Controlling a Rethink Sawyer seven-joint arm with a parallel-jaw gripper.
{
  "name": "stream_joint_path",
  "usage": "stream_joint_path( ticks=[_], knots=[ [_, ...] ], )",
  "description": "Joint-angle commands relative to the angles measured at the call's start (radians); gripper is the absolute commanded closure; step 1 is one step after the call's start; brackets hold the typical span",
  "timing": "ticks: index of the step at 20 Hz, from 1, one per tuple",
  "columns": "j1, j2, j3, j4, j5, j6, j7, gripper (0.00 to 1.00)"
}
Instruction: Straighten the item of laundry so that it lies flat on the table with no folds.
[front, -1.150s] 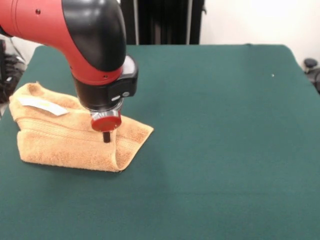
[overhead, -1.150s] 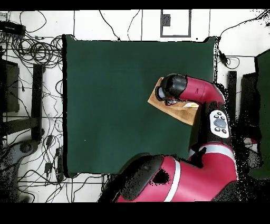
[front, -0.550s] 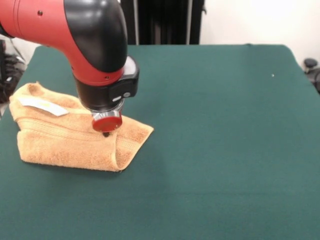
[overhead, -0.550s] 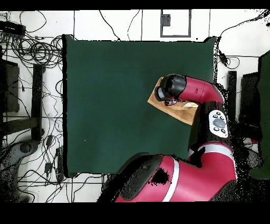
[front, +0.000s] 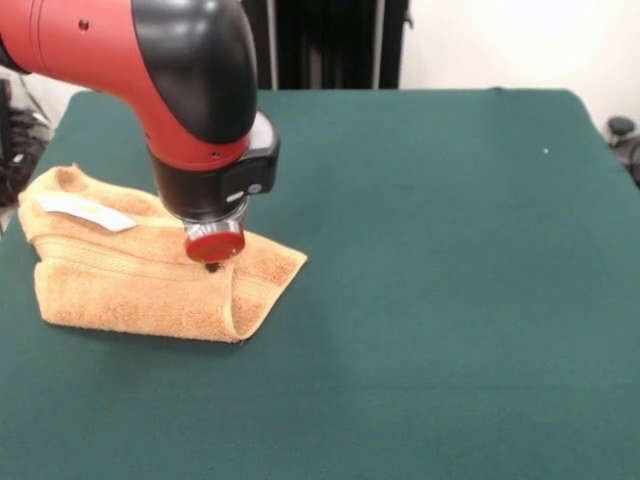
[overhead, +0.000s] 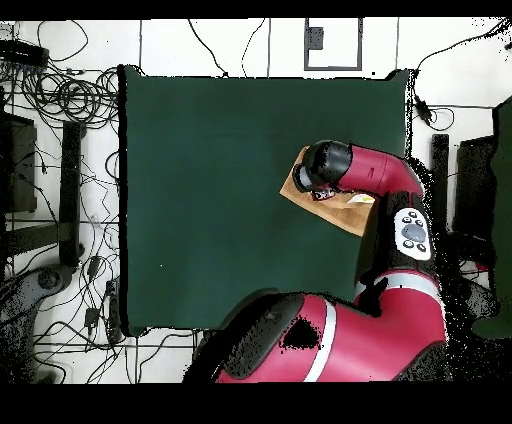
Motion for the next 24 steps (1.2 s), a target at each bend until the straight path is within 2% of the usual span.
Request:
stream_joint_path(
  ticks=[1,5,11,16,19,22,24],
  knots=[
    [0.049,-0.031,0.008,0.155,-0.015,-0.028,0.023,1.00],
    [0.044,-0.077,-0.033,0.185,-0.055,-0.143,0.042,1.00],
    [0.077,-0.088,-0.116,0.120,-0.100,-0.329,0.140,1.00],
    [0.112,-0.060,-0.197,0.084,-0.068,-0.445,0.250,1.00],
    [0.120,-0.037,-0.224,0.080,-0.027,-0.530,0.272,1.00],
    [0.048,-0.060,-0.107,0.144,0.008,-0.521,0.132,1.00],
    [0.038,-0.050,-0.080,0.142,0.019,-0.436,0.068,1.00]
  ],
)
